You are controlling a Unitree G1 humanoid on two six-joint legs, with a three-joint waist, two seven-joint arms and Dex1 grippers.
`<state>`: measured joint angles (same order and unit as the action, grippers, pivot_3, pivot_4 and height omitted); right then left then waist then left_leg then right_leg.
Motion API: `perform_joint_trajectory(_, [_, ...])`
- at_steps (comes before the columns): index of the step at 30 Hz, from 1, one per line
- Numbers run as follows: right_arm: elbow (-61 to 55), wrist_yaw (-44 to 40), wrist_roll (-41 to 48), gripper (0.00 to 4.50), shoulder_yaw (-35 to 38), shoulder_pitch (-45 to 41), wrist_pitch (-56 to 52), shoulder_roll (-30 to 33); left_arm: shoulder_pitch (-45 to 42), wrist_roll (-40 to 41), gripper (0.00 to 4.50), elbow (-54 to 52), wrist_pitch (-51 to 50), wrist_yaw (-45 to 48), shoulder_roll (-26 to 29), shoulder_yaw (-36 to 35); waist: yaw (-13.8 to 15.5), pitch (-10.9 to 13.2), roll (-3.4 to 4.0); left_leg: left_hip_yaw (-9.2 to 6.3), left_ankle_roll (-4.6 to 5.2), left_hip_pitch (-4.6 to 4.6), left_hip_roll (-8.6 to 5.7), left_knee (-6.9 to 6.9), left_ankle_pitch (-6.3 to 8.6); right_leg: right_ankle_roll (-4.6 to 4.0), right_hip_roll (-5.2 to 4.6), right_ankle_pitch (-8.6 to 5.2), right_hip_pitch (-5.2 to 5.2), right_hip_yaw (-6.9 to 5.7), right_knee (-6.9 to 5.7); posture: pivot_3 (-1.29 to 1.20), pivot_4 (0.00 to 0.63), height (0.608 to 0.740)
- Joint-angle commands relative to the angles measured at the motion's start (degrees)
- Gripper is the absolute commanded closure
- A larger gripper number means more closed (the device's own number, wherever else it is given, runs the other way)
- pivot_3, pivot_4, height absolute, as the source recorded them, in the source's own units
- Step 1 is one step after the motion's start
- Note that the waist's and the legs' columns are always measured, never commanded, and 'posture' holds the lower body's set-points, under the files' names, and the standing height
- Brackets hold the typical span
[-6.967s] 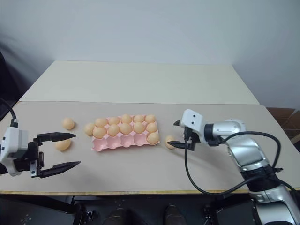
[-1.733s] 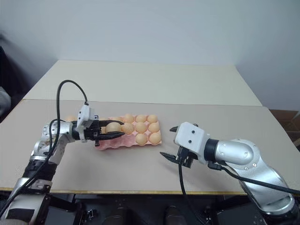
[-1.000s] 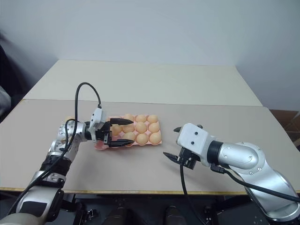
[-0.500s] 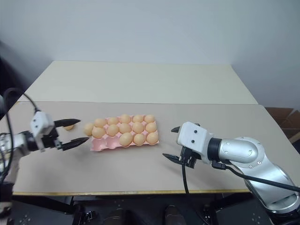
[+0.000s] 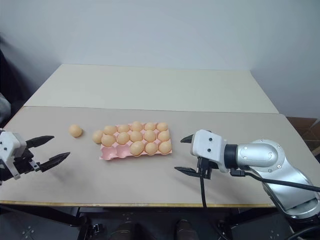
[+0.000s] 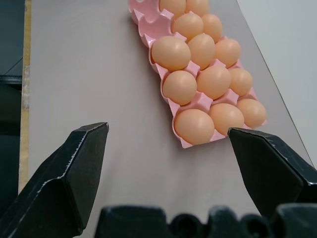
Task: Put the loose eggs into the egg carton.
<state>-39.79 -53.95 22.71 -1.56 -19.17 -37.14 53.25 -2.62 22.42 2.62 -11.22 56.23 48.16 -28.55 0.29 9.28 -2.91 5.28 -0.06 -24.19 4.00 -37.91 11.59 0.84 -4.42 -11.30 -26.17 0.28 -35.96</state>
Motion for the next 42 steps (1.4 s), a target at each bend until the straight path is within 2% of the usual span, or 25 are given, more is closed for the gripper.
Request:
perform_joint_trajectory(1, [-0.59,0.27,0.04,0.0,0.43,-0.98,1.12,0.07,-7.38,-3.09,0.01,5.17,-1.16,-6.64,-0.94,3.65,0.37,-0.01,-0.01,0.01,0.0,0.0,0.0,0.0,0.0,0.0,0.0,0.0,0.0,0.0,0.0,0.0,0.15,0.74])
perform_joint_trajectory(6, [-1.56,1.12,0.17,0.0,0.8,-0.25,0.19,0.2,-19.18,-7.91,0.01,17.12,1.09,-11.63,-3.44,9.66,0.39,-0.04,-0.07,0.03,0.19,-0.05,-0.03,0.0,-0.11,0.05,0.03,0.11,0.02,0.02,0.02,0.0,0.15,0.74])
perform_joint_trajectory(12, [-3.71,2.55,0.96,0.0,2.61,1.65,-1.47,0.85,-29.25,-12.54,0.01,30.68,4.57,-14.87,-5.84,14.9,0.26,-0.05,-0.09,0.03,0.19,-0.08,-0.02,0.0,-0.11,0.09,0.06,0.35,0.01,0.02,0.03,0.0,0.15,0.74])
perform_joint_trajectory(26, [-6.17,4.54,2.28,0.0,5.21,4.66,-3.51,2.1,-38.93,-18.23,0.01,48.02,8.03,-18.83,-8.73,20.01,0.26,-0.09,-0.14,0.0,0.19,-0.08,-0.04,0.0,-0.11,0.16,0.07,0.35,0.03,0.03,0.01,0.0,0.15,0.74])
perform_joint_trajectory(29, [-6.01,4.69,2.19,0.0,5.01,4.59,-3.37,2.11,-39.68,-18.71,0.62,50.07,9.08,-18.87,-8.85,20.42,0.31,-0.09,-0.15,-0.01,0.19,-0.08,-0.04,0.0,-0.11,0.17,0.06,0.35,0.03,0.03,0.0,0.0,0.15,0.74])
perform_joint_trajectory(34, [-5.53,4.84,1.94,0.0,4.45,4.08,-3.04,1.9,-40.41,-18.95,2.22,52.36,10.48,-20.36,-9.12,20.22,0.3,-0.1,-0.16,-0.01,0.2,-0.08,-0.04,-0.01,-0.12,0.17,0.06,0.35,0.03,0.03,0.0,0.0,0.15,0.74])
perform_joint_trajectory(36, [-5.39,4.85,1.85,0.0,4.3,3.94,-2.95,1.88,-40.51,-19.11,2.39,52.64,10.78,-20.48,-9.03,20.42,0.28,-0.1,-0.16,-0.01,0.2,-0.07,-0.04,0.0,-0.12,0.17,0.06,0.36,0.03,0.03,-0.01,0.0,0.15,0.74])
perform_joint_trajectory(40, [-5.35,4.98,1.74,0.0,4.11,3.77,-2.9,1.79,-39.53,-19.57,2.39,50.75,12.06,-22.06,-7.98,20.19,0.26,-0.1,-0.16,-0.01,0.19,-0.07,-0.05,-0.01,-0.11,0.17,0.06,0.36,0.04,0.03,-0.02,0.0,0.15,0.74])
perform_joint_trajectory(42, [-5.45,5.05,1.79,0.0,4.14,3.8,-2.98,1.76,-38.35,-17.56,2.39,47.12,13.59,-19.75,-7.55,18.74,0.16,-0.1,-0.16,-0.01,0.19,-0.07,-0.04,-0.01,-0.12,0.17,0.07,0.36,0.03,0.03,-0.02,0.0,0.15,0.74])
